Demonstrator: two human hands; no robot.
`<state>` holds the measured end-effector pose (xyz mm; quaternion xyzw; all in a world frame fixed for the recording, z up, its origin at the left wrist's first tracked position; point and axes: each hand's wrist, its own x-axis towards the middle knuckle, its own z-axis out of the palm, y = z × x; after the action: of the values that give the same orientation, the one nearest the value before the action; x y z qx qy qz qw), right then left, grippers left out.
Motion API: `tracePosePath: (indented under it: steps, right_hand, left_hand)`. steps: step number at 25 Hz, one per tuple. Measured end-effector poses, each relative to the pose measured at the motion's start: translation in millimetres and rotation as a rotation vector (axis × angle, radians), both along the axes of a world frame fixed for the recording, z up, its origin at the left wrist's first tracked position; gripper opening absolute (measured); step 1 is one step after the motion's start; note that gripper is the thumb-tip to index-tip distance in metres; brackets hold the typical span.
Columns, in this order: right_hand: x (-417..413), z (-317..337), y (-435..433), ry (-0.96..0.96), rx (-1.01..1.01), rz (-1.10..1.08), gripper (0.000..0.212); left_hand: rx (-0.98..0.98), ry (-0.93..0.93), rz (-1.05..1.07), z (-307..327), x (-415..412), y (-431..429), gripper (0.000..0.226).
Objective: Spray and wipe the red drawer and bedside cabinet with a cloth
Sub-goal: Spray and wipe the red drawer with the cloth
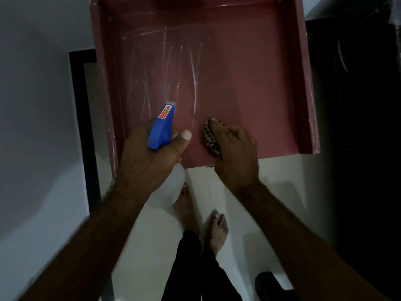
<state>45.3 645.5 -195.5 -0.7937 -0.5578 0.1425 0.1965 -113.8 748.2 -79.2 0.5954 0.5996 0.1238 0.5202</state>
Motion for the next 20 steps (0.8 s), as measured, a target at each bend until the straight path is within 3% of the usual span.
tracePosePath:
  steps: [5,11,16,20]
  right_hand:
    - [2,1,-8,-0.01,-0.01,-0.245,0.088]
    - [-15,3,-14,-0.011,-0.022,0.034,0.092]
    - [4,-1,-32,-0.028,0.011,-0.274,0.088]
    - [-40,1,-30,-0.014,0.035,-0.137,0.087]
  left_hand:
    - [-0.001,-0.011,0.012,-1,-9,-7,0.038]
    - [-0.003,-0.019,0.007,-2,-21,-20,0.037]
    - [-0.003,-0.026,0.026,-2,-27,-30,0.033]
    - [0.008,-0.02,0.025,-5,-31,-37,0.027]
